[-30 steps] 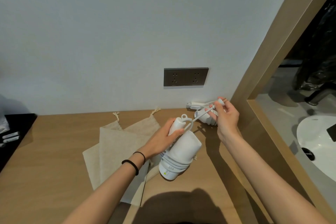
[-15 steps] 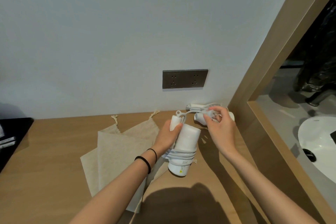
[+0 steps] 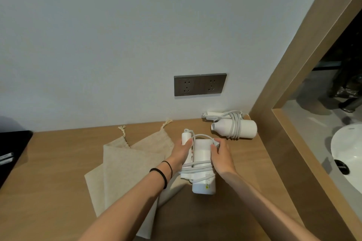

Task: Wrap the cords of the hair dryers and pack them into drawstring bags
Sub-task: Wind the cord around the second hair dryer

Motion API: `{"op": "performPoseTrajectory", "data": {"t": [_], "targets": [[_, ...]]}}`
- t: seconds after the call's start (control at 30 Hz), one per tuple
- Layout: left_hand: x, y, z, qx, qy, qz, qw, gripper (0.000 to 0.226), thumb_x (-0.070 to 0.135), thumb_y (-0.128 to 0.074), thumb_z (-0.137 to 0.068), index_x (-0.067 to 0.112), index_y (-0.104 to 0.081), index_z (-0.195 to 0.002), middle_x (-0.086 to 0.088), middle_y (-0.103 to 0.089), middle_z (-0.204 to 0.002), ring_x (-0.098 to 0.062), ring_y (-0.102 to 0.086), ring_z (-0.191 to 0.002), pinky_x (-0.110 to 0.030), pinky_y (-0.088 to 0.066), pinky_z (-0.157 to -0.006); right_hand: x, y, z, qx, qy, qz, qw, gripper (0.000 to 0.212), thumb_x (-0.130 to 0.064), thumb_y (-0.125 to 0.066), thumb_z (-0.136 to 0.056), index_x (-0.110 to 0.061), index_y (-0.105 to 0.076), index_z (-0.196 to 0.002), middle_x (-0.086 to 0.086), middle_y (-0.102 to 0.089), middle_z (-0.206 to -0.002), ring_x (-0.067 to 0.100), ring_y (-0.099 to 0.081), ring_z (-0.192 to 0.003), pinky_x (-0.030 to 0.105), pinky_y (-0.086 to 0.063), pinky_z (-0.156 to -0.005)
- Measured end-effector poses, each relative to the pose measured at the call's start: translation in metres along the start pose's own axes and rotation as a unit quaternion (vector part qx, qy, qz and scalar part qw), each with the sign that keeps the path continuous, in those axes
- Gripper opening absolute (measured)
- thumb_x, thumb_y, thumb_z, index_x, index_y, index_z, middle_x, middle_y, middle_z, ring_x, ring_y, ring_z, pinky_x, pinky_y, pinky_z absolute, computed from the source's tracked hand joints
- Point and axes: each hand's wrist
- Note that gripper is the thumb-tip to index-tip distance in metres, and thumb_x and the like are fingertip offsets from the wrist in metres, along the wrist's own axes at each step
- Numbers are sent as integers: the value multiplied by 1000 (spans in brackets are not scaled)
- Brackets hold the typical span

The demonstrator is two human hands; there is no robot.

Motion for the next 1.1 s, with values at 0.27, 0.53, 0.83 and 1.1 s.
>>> {"op": "performPoseTrajectory", "data": {"t": [0.27,0.53,0.83,1.1], "targets": [[-6,7,0,-54,-34,-147,987,44,35,-29,-103,10,-41,-137,-12,-60,-108,-24,-58,-99,-26,-50,-83,13,-6,-19,-146,-130,31,980,94,-70,-64,-59,-27,-37,-138,4,-47,-132,23,-52,-114,47,-47,-98],[-6,13,10,-121,-29,-174,977,43,33,-22,-104,13,-32,-140,-13,-56,-120,-27,-56,-102,-35,-47,-79,4,-9,-26,-142,-143,54,978,72,-46,-68,-77,-25,-35,-138,8,-45,-130,24,-53,-109,38,-50,-89],[0,-38,15,-210,-4,-76,975,46,37,-27,-103,31,-11,-146,-6,-52,-119,-24,-63,-82,-31,-57,-56,32,50,-28,-87,-103,36,990,61,-52,-68,-51,-39,-50,-107,-2,-58,-114,25,-49,-116,49,-47,-95],[-3,-98,5,-272,1,-19,962,41,35,-34,-102,33,-19,-141,-11,-47,-131,-29,-56,-101,-36,-57,-59,64,100,-30,-20,-124,56,990,74,-52,-72,-53,-38,-46,-121,2,-56,-119,24,-54,-111,49,-52,-89]]}}
Point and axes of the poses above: each hand's wrist, its own z-axis away from the middle knuckle, its own y-axis out of the back of the hand, x = y × z
